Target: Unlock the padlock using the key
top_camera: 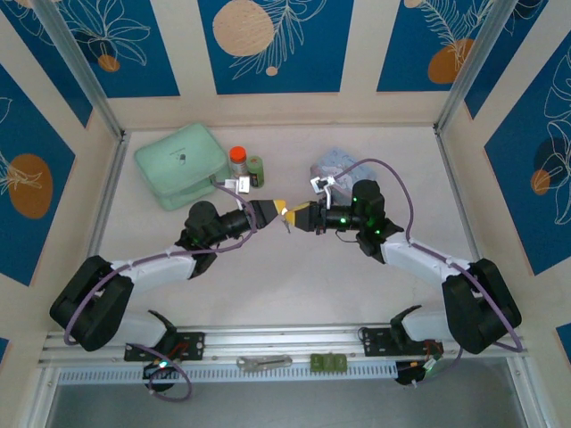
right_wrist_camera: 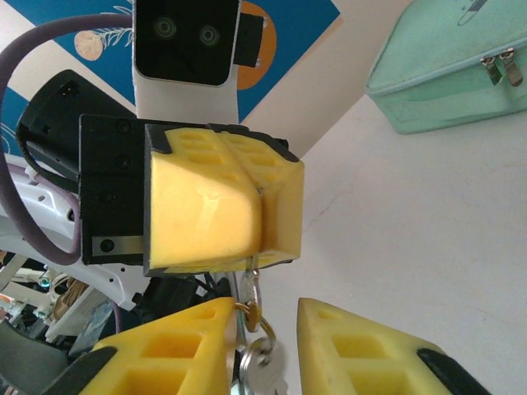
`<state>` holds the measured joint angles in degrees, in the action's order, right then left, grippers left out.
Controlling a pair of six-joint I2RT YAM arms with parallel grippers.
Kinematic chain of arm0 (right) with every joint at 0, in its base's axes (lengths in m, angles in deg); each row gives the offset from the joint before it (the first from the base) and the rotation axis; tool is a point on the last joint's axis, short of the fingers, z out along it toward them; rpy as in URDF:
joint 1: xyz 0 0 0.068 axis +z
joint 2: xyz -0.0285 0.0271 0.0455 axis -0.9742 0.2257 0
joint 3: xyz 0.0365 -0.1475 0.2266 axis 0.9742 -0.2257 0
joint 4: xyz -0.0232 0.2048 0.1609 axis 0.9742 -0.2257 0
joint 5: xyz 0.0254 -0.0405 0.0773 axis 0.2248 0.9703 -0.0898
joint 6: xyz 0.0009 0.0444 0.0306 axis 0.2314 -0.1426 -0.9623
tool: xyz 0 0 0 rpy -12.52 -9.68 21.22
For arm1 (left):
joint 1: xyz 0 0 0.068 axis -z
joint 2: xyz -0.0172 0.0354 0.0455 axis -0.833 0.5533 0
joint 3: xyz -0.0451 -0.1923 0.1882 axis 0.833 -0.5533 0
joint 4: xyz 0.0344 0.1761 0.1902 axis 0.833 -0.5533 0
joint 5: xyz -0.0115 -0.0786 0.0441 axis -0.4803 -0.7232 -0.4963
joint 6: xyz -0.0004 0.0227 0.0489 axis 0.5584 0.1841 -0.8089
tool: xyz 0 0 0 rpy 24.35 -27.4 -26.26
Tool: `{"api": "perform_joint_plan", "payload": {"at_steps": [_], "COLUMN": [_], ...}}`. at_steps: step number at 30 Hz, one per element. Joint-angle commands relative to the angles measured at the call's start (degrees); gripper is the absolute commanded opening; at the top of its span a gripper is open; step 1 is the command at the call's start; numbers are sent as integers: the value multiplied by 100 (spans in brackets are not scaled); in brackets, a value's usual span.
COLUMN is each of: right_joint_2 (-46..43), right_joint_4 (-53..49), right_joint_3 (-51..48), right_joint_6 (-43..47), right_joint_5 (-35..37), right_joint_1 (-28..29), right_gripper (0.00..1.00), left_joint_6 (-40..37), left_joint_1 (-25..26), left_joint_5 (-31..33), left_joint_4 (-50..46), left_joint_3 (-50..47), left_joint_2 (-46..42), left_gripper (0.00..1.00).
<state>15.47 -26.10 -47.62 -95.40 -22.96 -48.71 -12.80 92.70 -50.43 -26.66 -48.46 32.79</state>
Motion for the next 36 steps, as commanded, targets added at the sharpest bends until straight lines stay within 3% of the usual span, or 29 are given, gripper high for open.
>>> {"api": "perform_joint_plan", "payload": {"at_steps": [1, 5, 8, 10, 12, 13, 15, 20, 24, 36], "right_joint_2": [25, 17, -44, -136, -304, -360, -443, -487, -363, -179], "right_joint_4": [95, 78, -276, -1043, -1937, -2289, -2882, -3210, -3415, -3293], "right_joint_3": [63, 49, 132, 325, 542, 636, 797, 882, 1067, 1157], "right_joint_6": [-41, -21, 190, 656, 1297, 1575, 2032, 2624, 3062, 3257], "right_joint_5": [-22, 33, 256, 655, 1405, 1779, 2592, 3979, 4775, 4986], "right_joint_1": [58, 49, 57, 161, 389, 494, 735, 1133, 1458, 1743], "right_gripper": [21, 0, 0, 0, 0, 0, 0, 0, 0, 0], "left_joint_6": [34, 76, 168, 166, 1, -74, -234, 64, 402, 571], "left_joint_1": [105, 130, 141, 140, 138, 141, 140, 145, 162, 332], "left_joint_5": [35, 43, 115, 390, 825, 1053, 1522, 2033, 1948, 1919], "left_joint_4": [352, 410, 349, -163, -1128, -1674, -2770, -3916, -3798, -3595], "left_joint_3": [-33, -32, -8, 16, 114, 201, 389, 649, 682, 882], "left_joint_2": [58, 67, 52, -98, -430, -595, -943, -1189, -1031, -670], "left_gripper": [0, 0, 0, 21, 55, 63, 68, 61, 58, 56]}}
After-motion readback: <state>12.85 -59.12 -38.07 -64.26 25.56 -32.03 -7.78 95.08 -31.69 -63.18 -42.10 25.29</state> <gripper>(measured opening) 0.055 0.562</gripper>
